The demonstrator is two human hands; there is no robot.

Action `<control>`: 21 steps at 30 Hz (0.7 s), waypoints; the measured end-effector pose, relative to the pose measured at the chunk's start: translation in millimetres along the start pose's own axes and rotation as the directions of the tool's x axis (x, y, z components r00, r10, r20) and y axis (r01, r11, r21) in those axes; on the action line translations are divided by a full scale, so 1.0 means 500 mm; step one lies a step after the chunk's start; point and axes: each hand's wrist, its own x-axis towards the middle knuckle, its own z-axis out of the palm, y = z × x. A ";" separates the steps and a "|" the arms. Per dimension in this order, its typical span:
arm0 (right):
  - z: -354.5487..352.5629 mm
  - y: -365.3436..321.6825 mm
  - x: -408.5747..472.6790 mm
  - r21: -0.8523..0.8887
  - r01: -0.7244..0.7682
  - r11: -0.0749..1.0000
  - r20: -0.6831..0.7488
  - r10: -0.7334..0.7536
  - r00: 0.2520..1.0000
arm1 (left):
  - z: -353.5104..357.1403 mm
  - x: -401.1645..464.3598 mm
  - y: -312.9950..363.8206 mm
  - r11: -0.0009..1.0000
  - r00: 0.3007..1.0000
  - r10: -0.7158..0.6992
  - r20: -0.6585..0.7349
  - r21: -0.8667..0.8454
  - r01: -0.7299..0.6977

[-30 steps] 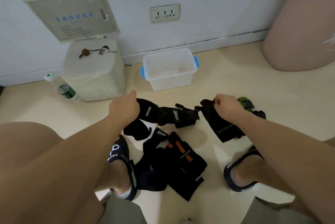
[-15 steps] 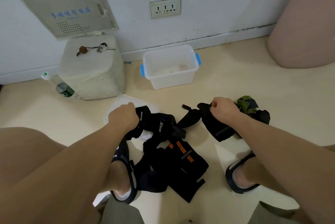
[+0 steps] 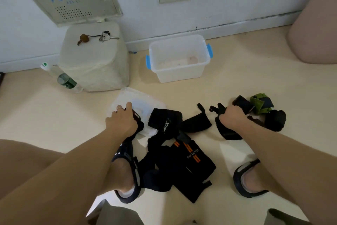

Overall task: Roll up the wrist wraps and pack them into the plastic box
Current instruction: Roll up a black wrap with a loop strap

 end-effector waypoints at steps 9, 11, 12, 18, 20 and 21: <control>0.090 -0.064 0.020 -0.097 0.309 0.946 0.034 -0.307 0.951 | 0.150 0.013 0.066 0.950 0.880 0.312 0.358 -0.113 -0.290; 0.112 -0.098 0.023 -0.052 0.374 0.926 0.187 -0.359 0.914 | 0.178 0.020 0.077 0.959 0.882 0.281 0.379 -0.136 -0.248; 0.132 -0.113 0.023 -0.034 0.393 0.919 0.248 -0.373 0.894 | 0.190 0.025 0.081 0.964 0.885 0.262 0.384 -0.153 -0.219; 0.276 -0.152 0.005 -0.085 0.439 0.894 0.337 -0.389 0.858 | 0.252 0.057 0.085 0.965 0.925 0.160 0.345 -0.253 -0.073; 0.296 -0.155 0.008 -0.081 0.416 0.906 0.357 -0.363 0.861 | 0.259 0.060 0.090 0.965 0.937 0.143 0.319 -0.256 -0.060; 0.298 -0.157 0.012 -0.076 0.390 0.918 0.355 -0.341 0.871 | 0.258 0.061 0.094 0.965 0.939 0.142 0.312 -0.255 -0.061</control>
